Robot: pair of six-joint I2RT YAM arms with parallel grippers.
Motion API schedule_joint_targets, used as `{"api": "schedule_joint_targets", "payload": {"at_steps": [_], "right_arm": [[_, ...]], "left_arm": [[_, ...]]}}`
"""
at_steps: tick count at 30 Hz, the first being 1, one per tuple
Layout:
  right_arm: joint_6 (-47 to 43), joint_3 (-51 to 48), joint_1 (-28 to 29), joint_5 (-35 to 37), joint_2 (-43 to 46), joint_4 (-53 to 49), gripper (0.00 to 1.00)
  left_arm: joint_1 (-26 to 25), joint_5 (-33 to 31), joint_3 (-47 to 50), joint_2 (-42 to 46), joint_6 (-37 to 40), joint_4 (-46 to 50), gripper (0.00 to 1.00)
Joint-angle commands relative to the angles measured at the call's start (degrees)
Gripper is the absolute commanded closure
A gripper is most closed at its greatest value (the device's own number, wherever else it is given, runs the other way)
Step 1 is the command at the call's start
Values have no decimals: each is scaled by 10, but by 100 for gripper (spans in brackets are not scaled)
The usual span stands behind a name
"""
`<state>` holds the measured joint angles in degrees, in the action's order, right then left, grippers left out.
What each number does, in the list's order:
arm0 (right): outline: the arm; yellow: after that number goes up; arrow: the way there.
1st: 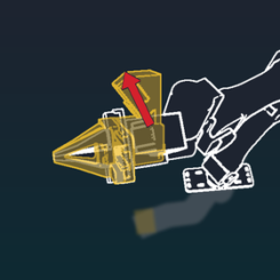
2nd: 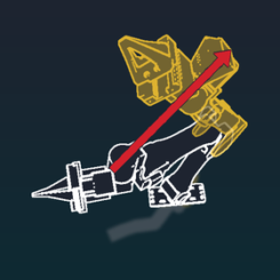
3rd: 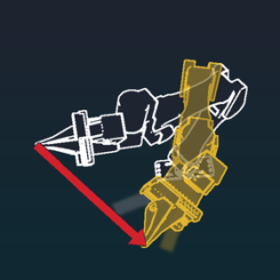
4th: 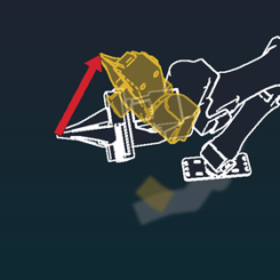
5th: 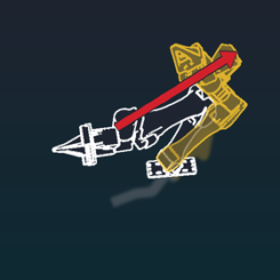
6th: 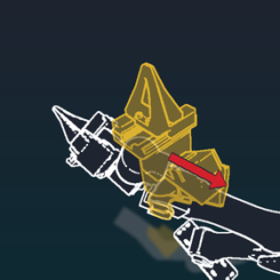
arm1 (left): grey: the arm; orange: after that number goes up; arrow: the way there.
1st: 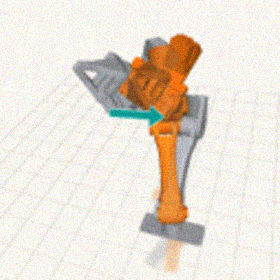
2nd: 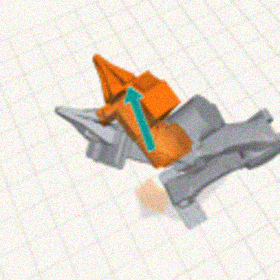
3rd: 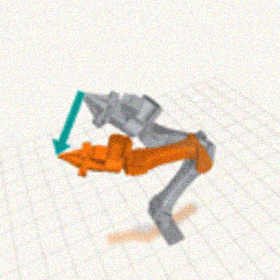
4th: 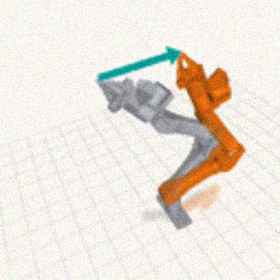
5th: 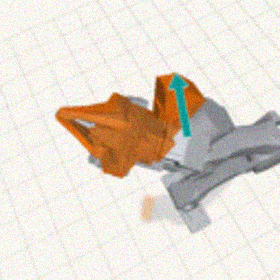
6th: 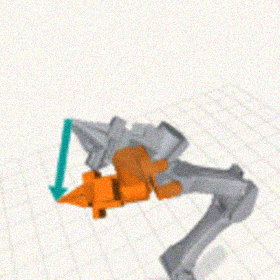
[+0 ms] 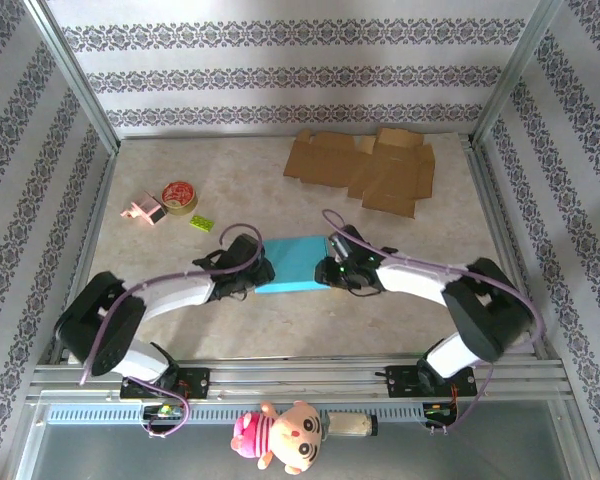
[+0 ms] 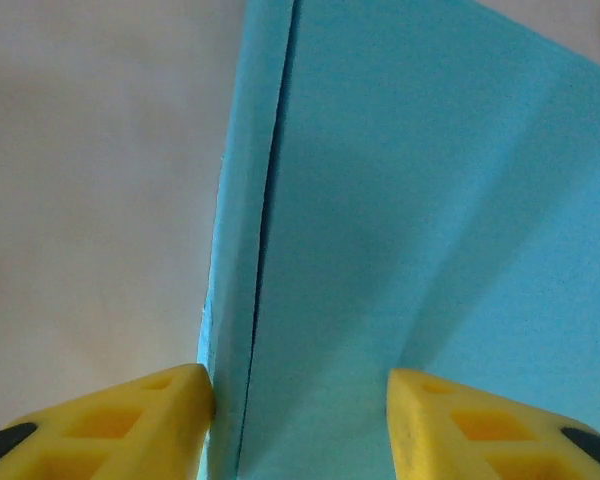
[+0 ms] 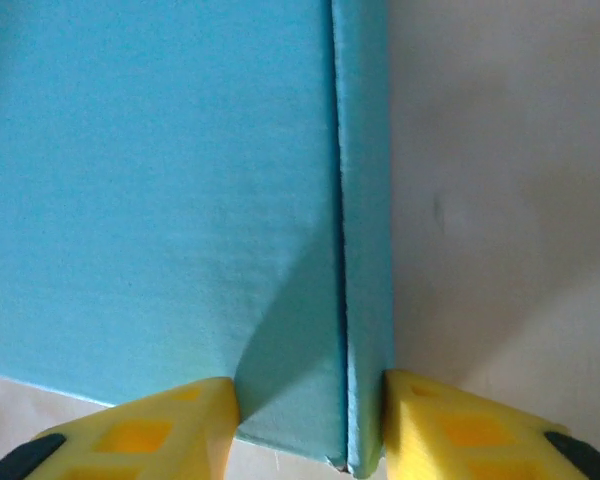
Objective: Fold the paper box
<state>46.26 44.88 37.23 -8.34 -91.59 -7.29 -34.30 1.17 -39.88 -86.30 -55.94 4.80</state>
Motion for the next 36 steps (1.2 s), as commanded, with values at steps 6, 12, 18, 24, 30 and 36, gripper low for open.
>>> {"api": "schedule_joint_targets", "payload": {"at_steps": [6, 12, 18, 24, 30, 36], "right_arm": [[22, 366, 2, 31, -302, 77, 51], [-63, 412, -62, 72, -220, -10, 30], [-95, 262, -232, 116, -35, -85, 9], [47, 169, -423, 16, 15, -101, 7], [190, 147, -424, -85, -39, -51, 8], [290, 143, -401, -58, -100, -10, 15]], "left_arm": [[168, -5, -236, -214, 172, -27, 52], [214, -15, -333, -196, 228, -8, 23], [193, 76, -273, -68, 224, -45, 6], [112, 82, -174, 58, 218, -31, 3], [63, 46, -105, 123, 190, -19, 3], [61, 37, -107, 122, 196, 0, 2]]}}
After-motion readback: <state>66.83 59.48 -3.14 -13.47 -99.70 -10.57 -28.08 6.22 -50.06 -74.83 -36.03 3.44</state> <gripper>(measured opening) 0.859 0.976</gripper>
